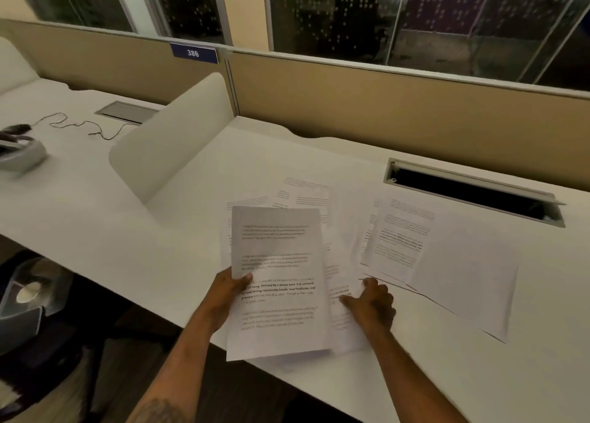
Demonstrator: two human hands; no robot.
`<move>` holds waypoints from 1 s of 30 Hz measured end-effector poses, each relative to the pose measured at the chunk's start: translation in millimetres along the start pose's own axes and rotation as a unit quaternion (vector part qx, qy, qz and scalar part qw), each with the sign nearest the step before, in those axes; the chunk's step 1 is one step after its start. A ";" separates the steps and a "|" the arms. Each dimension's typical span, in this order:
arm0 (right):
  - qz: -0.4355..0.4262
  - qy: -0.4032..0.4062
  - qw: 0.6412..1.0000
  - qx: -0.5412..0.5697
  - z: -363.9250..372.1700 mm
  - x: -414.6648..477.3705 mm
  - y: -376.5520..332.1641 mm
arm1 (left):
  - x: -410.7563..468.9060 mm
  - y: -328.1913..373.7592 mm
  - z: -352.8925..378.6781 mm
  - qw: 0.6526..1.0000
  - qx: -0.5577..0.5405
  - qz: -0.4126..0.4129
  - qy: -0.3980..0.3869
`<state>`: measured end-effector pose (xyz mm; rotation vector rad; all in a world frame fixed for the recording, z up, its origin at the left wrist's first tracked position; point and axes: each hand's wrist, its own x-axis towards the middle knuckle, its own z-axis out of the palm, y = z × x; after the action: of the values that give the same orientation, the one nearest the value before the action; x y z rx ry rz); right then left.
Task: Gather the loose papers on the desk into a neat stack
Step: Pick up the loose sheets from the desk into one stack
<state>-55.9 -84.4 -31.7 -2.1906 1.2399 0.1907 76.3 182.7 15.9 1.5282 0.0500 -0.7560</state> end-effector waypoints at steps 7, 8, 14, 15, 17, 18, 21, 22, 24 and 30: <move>0.054 -0.048 0.980 0.187 -15.2 27.1 0.3 | 8.1 14.8 -5.8 1.000 0.004 0.009 0.001; 0.043 -0.033 0.971 0.231 -25.9 32.2 2.7 | 10.0 17.0 -5.9 1.000 0.004 0.011 0.001; 0.013 0.047 0.914 0.402 -115.9 59.1 24.0 | 21.4 28.7 -10.7 1.000 0.004 0.022 0.003; 0.018 0.037 0.904 0.426 -129.1 59.1 27.5 | 23.2 30.6 -11.2 1.000 0.004 0.025 0.005; 0.017 0.012 0.888 0.460 -146.6 57.1 32.7 | 26.0 34.3 -10.7 0.999 0.001 0.032 0.005; 0.007 0.001 0.886 0.463 -150.4 54.9 33.3 | 27.2 36.0 -9.6 0.999 0.001 0.036 0.004; -0.043 -0.021 0.890 0.453 -145.6 35.4 21.1 | 29.9 40.1 -1.9 0.999 -0.001 0.039 -0.006; -0.065 -0.035 0.888 0.455 -138.9 26.5 14.1 | 30.7 40.7 1.5 0.999 -0.001 0.040 -0.013; -0.104 -0.066 0.880 0.458 -122.7 10.3 1.3 | 31.6 42.4 11.1 0.999 0.004 0.039 -0.030; -0.102 -0.140 0.878 0.446 -75.9 -15.9 -27.6 | 34.6 43.5 33.5 0.997 -0.005 0.040 -0.067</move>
<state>-54.7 -105.6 47.8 -1.3939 0.7012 -0.1349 109.4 132.5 40.2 1.4576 -0.1058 -0.7916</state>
